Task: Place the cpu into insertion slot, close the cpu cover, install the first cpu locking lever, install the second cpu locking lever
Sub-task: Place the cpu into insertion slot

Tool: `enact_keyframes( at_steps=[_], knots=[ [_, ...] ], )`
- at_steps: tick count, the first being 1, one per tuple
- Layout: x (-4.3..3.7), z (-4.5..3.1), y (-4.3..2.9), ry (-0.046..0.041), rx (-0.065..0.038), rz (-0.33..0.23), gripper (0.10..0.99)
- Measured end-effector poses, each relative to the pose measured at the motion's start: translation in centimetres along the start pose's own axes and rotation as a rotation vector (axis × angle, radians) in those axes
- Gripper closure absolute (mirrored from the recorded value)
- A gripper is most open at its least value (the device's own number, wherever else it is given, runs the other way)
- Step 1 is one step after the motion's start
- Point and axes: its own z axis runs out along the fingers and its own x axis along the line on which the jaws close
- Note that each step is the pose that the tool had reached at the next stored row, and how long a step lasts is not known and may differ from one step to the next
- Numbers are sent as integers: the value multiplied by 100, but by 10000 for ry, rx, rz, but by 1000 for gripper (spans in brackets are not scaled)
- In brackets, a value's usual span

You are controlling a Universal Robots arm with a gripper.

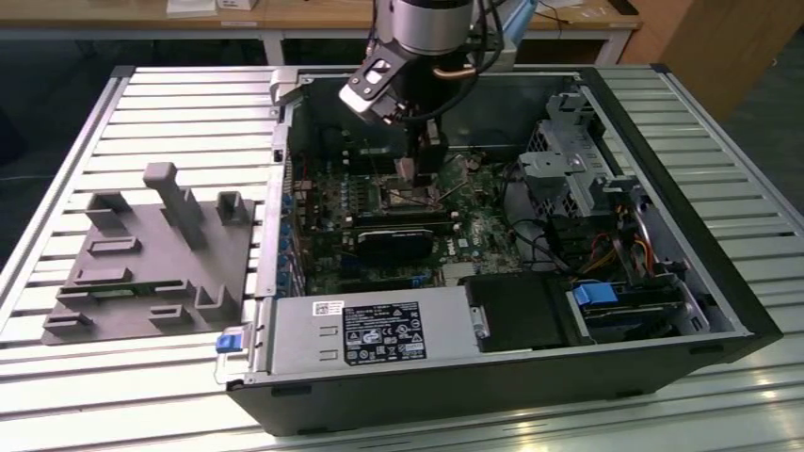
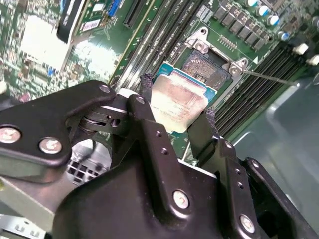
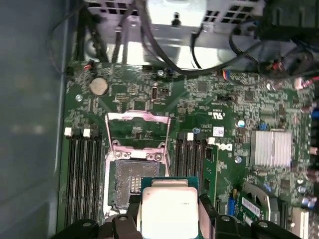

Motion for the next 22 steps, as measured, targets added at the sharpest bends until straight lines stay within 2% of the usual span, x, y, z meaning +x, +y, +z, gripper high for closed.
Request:
enact_keyframes(
  at_steps=[3,5,12,14,22],
  knots=[
    [0,20,-3,54,1,247,549],
    [2,34,-16,99,-50,249,549],
    [5,89,-103,100,-496,213,549],
    [6,109,-116,103,-580,196,549],
    [55,168,-117,101,-591,191,549]
  ],
)
